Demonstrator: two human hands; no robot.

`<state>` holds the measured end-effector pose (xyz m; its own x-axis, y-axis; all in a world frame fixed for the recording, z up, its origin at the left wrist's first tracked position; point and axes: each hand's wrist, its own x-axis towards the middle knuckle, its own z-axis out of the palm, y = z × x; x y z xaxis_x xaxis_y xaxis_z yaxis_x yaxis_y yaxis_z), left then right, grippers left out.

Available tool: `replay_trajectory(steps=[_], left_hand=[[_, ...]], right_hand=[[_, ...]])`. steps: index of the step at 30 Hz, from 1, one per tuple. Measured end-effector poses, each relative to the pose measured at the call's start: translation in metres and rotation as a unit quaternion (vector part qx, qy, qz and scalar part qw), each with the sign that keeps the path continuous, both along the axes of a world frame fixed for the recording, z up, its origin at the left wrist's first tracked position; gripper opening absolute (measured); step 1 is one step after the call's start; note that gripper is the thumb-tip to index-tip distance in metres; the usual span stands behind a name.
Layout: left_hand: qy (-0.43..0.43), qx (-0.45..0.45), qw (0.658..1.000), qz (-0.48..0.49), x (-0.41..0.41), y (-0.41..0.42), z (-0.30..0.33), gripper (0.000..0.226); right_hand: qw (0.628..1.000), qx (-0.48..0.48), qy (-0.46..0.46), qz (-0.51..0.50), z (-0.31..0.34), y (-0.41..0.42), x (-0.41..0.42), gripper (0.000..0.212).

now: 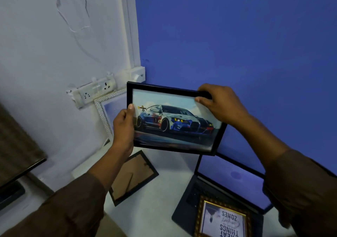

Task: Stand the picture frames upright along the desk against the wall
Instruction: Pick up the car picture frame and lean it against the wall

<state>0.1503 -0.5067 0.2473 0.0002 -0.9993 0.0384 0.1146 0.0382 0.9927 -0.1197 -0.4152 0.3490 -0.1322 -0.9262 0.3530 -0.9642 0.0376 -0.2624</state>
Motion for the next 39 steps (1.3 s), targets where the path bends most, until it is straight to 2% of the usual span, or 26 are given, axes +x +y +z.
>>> replay_trajectory(steps=[4, 9, 15, 21, 25, 28, 33, 36, 39], left_hand=[[-0.034, 0.022, 0.999, -0.019, -0.026, -0.036, -0.014, 0.06], [-0.069, 0.088, 0.988, -0.108, -0.067, -0.091, -0.035, 0.043], [-0.083, 0.088, 0.984, -0.128, -0.101, -0.157, -0.054, 0.032], [-0.139, 0.09, 0.975, -0.146, -0.131, -0.225, -0.092, 0.037], [-0.224, 0.09, 0.95, -0.196, -0.143, -0.261, -0.142, 0.045], [-0.263, 0.095, 0.926, -0.255, -0.152, -0.28, -0.163, 0.032], [-0.303, 0.112, 0.896, -0.305, -0.173, -0.3, -0.19, 0.037], [-0.337, 0.111, 0.879, -0.319, -0.182, -0.315, -0.228, 0.028], [-0.349, 0.099, 0.875, -0.322, -0.189, -0.309, -0.225, 0.021]], right_hand=[[0.998, 0.026, -0.064, -0.004, -0.017, -0.034, -0.031, 0.019], [0.992, 0.031, -0.1, -0.066, -0.054, -0.07, -0.068, 0.02], [0.985, 0.033, -0.14, -0.099, -0.069, -0.114, -0.094, 0.016], [0.977, 0.046, -0.154, -0.139, -0.11, -0.164, -0.112, 0.018], [0.962, 0.084, -0.198, -0.167, -0.161, -0.18, -0.119, 0.014], [0.948, 0.105, -0.222, -0.203, -0.192, -0.189, -0.126, 0.013], [0.944, 0.099, -0.211, -0.233, -0.226, -0.201, -0.123, 0.01], [0.957, 0.098, -0.165, -0.217, -0.239, -0.203, -0.121, 0.011], [0.965, 0.112, -0.102, -0.213, -0.252, -0.2, -0.124, 0.021]])
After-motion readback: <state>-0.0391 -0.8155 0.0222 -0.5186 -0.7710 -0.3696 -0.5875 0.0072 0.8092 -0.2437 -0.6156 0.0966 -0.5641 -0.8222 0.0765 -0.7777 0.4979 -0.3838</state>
